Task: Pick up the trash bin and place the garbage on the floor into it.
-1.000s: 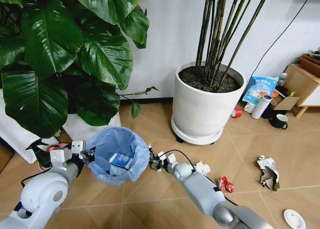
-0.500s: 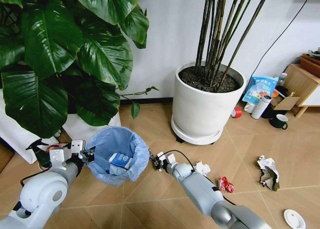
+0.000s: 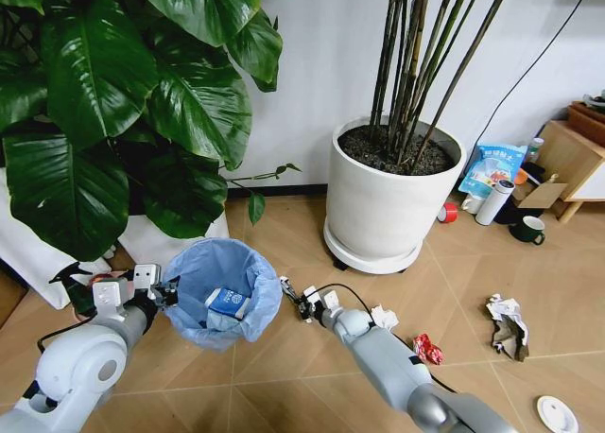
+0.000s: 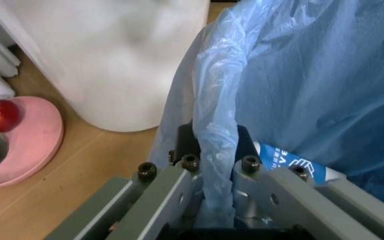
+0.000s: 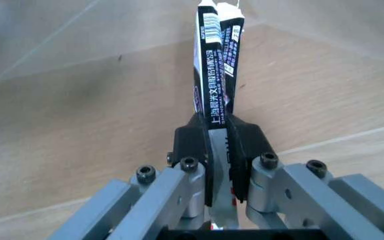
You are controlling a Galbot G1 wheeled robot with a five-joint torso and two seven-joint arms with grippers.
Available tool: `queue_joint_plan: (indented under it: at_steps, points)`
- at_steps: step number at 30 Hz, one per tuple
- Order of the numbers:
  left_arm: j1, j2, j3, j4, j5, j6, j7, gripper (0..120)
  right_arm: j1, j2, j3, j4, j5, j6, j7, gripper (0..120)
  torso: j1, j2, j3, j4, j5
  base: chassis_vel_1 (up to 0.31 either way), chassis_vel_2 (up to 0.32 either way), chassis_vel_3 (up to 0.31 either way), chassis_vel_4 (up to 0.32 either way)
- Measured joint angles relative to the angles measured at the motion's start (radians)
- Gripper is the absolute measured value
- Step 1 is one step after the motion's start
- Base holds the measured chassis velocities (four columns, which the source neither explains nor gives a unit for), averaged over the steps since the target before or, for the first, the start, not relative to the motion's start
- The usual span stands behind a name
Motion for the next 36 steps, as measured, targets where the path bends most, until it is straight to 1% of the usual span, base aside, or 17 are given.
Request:
queue_joint_plan:
  at_steps: [4,8,9,10,13,14,18,19,20,24,25,27,28,30,32,35,36]
  points:
    - [0.005,-0.001,0.001,0.000,0.002,0.000,0.000,0,-0.017,-0.025,0.012,0.070,0.011,0.001,0.010,5,0.000,0.000,0.000,0.0001,0.0002,0.000,0.000,0.000,0.000]
    - [0.010,0.002,0.002,0.003,0.003,0.001,0.000,0,-0.048,-0.069,0.039,0.220,0.029,-0.003,0.030,5,0.000,0.000,0.000,0.0003,0.0001,0.000,0.000,0.000,0.000]
    - [0.010,0.002,0.002,0.003,0.003,0.001,0.000,0,-0.048,-0.069,0.039,0.220,0.029,-0.003,0.030,5,0.000,0.000,0.000,0.0003,0.0001,0.000,0.000,0.000,0.000]
    - [0.010,0.005,0.003,0.005,0.003,0.002,0.000,0,-0.058,-0.080,0.041,0.259,0.036,-0.006,0.037,5,0.000,0.000,0.000,0.0001,0.0000,0.000,0.000,0.000,0.000]
    - [0.003,0.014,0.015,0.015,0.001,0.006,0.000,0,-0.109,-0.136,0.037,0.455,0.087,-0.021,0.073,5,0.000,0.000,0.000,0.0001,0.0000,0.000,0.000,0.000,0.000]
    - [0.003,0.014,0.015,0.015,0.001,0.006,0.000,0,-0.109,-0.136,0.037,0.455,0.087,-0.021,0.073,5,0.000,0.000,0.000,0.0001,0.0000,0.000,0.000,0.000,0.000]
    - [-0.009,0.032,0.034,0.034,-0.004,0.013,0.007,0,-0.176,-0.218,0.064,0.686,0.132,-0.028,0.099,5,0.000,0.000,0.000,0.0002,0.0001,0.000,0.000,0.000,0.000]
    - [-0.009,0.032,0.034,0.034,-0.004,0.013,0.007,0,-0.176,-0.218,0.064,0.686,0.132,-0.028,0.099,5,0.000,0.000,0.000,0.0002,0.0001,0.000,0.000,0.000,0.000]
    - [-0.012,0.036,0.036,0.039,-0.007,0.015,0.008,0,-0.188,-0.236,0.075,0.726,0.142,-0.032,0.104,5,0.000,0.000,0.000,0.0002,0.0000,0.000,0.000,0.000,0.000]
    - [-0.048,0.053,0.053,0.063,-0.052,0.026,0.006,0,-0.255,-0.369,0.145,0.958,0.212,-0.064,0.131,5,0.000,0.000,0.000,-0.0001,0.0001,0.000,0.000,0.000,0.000]
    - [-0.048,0.053,0.053,0.063,-0.052,0.026,0.006,0,-0.255,-0.369,0.145,0.958,0.212,-0.064,0.131,5,0.000,0.000,0.000,-0.0001,0.0001,0.000,0.000,0.000,0.000]
    - [-0.076,0.061,0.072,0.066,-0.087,0.032,-0.005,0,-0.280,-0.424,0.172,1.055,0.240,-0.076,0.140,5,0.000,0.000,0.000,-0.0003,0.0000,0.000,0.000,0.000,0.000]
    - [-0.076,0.061,0.072,0.066,-0.087,0.032,-0.005,0,-0.280,-0.424,0.172,1.055,0.240,-0.076,0.140,5,0.000,0.000,0.000,-0.0003,0.0000,0.000,0.000,0.000,0.000]
    - [-0.115,0.070,0.100,0.069,-0.127,0.037,-0.017,0,-0.286,-0.459,0.180,1.133,0.271,-0.089,0.156,5,0.000,0.000,0.000,-0.0002,0.0002,0.000,0.000,0.000,0.000]
    - [-0.132,0.074,0.112,0.072,-0.137,0.038,-0.019,0,-0.281,-0.467,0.175,1.157,0.286,-0.093,0.160,5,0.000,0.000,0.000,-0.0002,0.0002,0.000,0.000,0.000,0.000]
    - [-0.190,0.079,0.160,0.080,-0.174,0.041,-0.029,0,-0.238,-0.483,0.102,1.209,0.326,-0.098,0.165,5,0.000,0.000,0.000,0.0001,0.0002,0.000,0.000,0.000,0.000]
    - [-0.190,0.079,0.160,0.080,-0.174,0.041,-0.029,0,-0.238,-0.483,0.102,1.209,0.326,-0.098,0.165,5,0.000,0.000,0.000,0.0001,0.0002,0.000,0.000,0.000,0.000]
